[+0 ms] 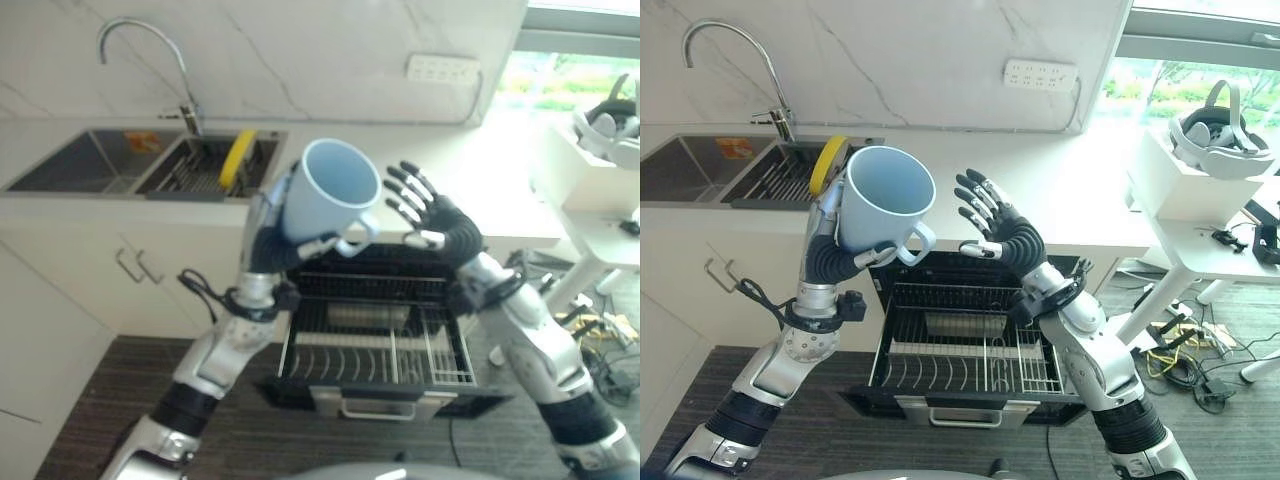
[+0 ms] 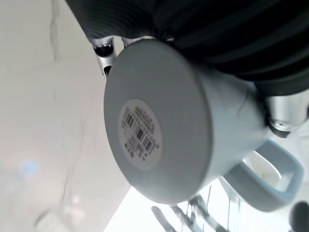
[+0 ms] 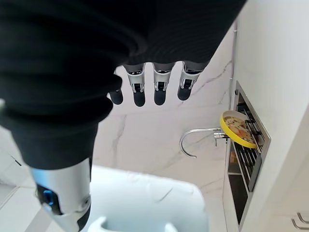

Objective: Place the dishes in the dishwasher.

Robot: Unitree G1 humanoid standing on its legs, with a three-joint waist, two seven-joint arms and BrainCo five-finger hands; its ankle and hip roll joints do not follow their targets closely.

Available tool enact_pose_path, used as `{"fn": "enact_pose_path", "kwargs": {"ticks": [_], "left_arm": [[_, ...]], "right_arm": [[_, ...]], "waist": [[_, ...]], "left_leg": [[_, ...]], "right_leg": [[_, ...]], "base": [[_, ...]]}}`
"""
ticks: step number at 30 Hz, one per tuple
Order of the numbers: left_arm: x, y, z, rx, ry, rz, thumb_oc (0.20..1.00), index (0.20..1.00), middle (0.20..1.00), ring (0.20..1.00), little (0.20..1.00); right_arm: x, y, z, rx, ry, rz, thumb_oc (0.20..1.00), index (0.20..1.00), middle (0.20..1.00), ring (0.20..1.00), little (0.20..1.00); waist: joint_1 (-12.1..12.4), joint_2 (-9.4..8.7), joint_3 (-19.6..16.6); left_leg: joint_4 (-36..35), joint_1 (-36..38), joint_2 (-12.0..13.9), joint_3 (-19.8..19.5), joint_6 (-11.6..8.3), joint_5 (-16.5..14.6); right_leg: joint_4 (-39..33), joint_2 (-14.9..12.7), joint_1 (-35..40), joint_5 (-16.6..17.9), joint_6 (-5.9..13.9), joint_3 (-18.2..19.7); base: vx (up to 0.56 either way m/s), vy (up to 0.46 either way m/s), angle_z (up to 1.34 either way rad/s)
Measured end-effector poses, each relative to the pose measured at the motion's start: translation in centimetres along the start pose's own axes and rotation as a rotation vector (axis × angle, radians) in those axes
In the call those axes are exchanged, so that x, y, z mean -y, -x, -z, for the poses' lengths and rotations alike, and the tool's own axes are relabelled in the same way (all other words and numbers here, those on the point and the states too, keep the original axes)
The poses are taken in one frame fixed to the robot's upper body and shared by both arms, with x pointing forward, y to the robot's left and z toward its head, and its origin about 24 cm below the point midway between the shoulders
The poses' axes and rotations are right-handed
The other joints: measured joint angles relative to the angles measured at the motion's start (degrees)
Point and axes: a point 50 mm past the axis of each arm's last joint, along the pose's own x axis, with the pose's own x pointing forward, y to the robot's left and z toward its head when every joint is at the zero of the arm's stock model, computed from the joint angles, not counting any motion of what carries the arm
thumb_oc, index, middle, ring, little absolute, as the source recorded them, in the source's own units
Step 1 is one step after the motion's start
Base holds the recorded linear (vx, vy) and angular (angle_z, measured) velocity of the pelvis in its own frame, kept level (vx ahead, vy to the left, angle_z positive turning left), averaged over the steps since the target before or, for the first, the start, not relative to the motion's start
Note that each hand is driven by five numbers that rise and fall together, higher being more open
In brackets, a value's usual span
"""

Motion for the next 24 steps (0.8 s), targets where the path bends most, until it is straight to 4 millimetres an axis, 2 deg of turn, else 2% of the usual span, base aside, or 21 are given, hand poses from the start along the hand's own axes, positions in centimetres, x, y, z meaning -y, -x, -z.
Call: {"fn": "enact_pose_path", "kwargs": {"ticks": [4,6,12,16,21,24], "left_arm": [[0.1,0.2,0.2,-0.006,-0.046,-0.080,0.200,0.200,0.200,0.200,0.200],[0.0,0.6,1.0,-0.046,-0.103,-0.106,0.200,0.200,0.200,0.200,0.200],[1.0,1.4,1.6,-0.096,-0.142,-0.046,0.200,0.200,0.200,0.200,0.200],[1.5,1.8,1.8,-0.123,-0.154,-0.007,0.200,0.200,0.200,0.200,0.200],[2.4,2.5,1.9,-0.134,-0.145,0.045,0.200,0.200,0.200,0.200,0.200],[2.7,2.6,1.6,-0.108,-0.159,0.069,0.200,0.200,0.200,0.200,0.200]], "right_arm": [[0.0,0.0,0.1,-0.002,-0.002,0.016,1.000,1.000,1.000,1.000,1.000],[0.0,-0.1,0.0,0.001,-0.006,0.034,1.000,1.000,1.000,1.000,1.000],[-0.2,-0.3,0.1,0.012,-0.027,0.049,1.000,1.000,1.000,1.000,1.000],[-0.7,-0.4,-0.5,0.038,-0.020,0.040,1.000,1.000,1.000,1.000,1.000],[-2.2,-1.6,-0.8,0.053,-0.016,-0.041,1.000,1.000,1.000,1.000,1.000],[-2.3,-2.0,-1.2,0.064,-0.009,-0.047,1.000,1.000,1.000,1.000,1.000]], "waist": [[-0.03,-0.86,-0.56],[-0.11,-1.26,-0.89],[-0.12,-1.28,-0.93],[-0.16,-1.21,-0.90],[-0.23,-1.07,-0.91],[-0.10,-1.05,-0.93]], "left_leg": [[0.00,-0.01,0.00,-0.01,-0.01,0.00],[0.00,0.00,-0.06,0.01,0.00,0.00],[0.00,0.02,-0.08,0.06,0.00,0.00],[0.00,0.03,-0.08,0.10,0.00,0.00],[0.00,0.10,-0.08,0.21,0.00,0.01],[0.01,0.10,-0.08,0.20,0.00,0.01]], "right_leg": [[0.00,-0.01,0.00,0.00,0.00,-0.09],[0.00,-0.07,0.00,0.00,0.00,-0.05],[0.00,-0.07,-0.01,0.00,0.00,0.01],[0.00,-0.07,-0.02,0.00,0.00,0.06],[0.00,-0.06,-0.03,0.01,-0.01,0.16],[0.00,-0.06,-0.02,0.01,-0.01,0.23]], "base": [[0.00,0.000,0.00],[0.00,0.000,0.00],[0.00,0.000,0.00],[0.00,0.000,0.00],[0.00,0.000,0.00],[0.00,0.000,0.00]]}}
